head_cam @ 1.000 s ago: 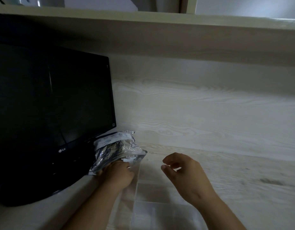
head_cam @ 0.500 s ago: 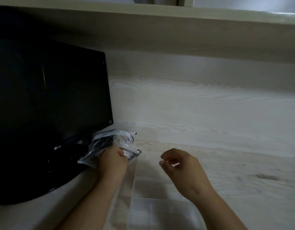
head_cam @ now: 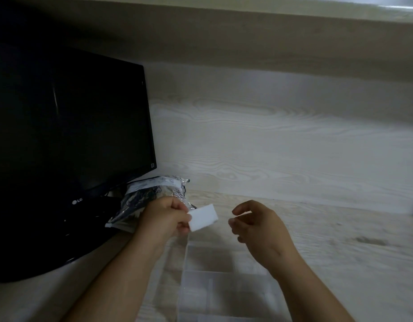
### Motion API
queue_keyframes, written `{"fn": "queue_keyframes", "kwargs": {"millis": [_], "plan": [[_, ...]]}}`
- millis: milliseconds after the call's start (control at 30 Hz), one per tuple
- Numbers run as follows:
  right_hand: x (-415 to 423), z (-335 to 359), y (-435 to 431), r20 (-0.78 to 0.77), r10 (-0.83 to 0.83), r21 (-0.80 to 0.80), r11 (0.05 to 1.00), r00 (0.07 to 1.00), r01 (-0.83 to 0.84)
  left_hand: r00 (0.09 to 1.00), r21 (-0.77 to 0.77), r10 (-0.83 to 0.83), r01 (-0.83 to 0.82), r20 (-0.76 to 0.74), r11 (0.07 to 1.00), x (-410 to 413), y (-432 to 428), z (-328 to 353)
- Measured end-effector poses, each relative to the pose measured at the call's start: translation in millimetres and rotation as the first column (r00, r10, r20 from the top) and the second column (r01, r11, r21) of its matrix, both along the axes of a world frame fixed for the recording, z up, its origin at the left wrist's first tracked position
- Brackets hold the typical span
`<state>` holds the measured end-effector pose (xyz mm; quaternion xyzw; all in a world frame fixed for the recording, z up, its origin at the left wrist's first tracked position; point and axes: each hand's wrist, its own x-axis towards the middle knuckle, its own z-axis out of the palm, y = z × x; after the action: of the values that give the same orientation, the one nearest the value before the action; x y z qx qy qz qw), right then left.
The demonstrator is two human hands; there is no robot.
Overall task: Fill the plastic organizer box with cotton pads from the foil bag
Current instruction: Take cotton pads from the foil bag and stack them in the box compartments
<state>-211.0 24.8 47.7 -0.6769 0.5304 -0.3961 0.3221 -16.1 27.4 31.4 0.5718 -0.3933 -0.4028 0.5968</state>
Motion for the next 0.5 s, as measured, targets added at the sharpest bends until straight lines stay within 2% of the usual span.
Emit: {"fn": "queue_keyframes", "kwargs": {"millis": [67, 200, 333, 500], "plan": [[2, 1, 1, 0.127, 0.005, 0.087, 0.996, 0.992, -0.016, 0.995, 0.013, -0.045, 0.046, -0.09, 0.999, -4, 1, 0], [7, 1, 4, 0.247, 0.04, 0.165, 0.983, 0.968, -0.083, 0.973, 0.037, -0.129, 0.138, -0.192, 0.99, -10, 4, 0], [11, 3, 6, 0.362, 0.039, 0.155, 0.983, 0.931, -0.102, 0.962, 0.049, -0.212, 0.224, -0.174, 0.973, -12, 8, 1], [12, 2, 7, 0.338, 0.017, 0.12, 0.991, 0.941, -0.061, 0.939, 0.064, -0.334, 0.34, -0.086, 0.938, -18, 13, 1]]}}
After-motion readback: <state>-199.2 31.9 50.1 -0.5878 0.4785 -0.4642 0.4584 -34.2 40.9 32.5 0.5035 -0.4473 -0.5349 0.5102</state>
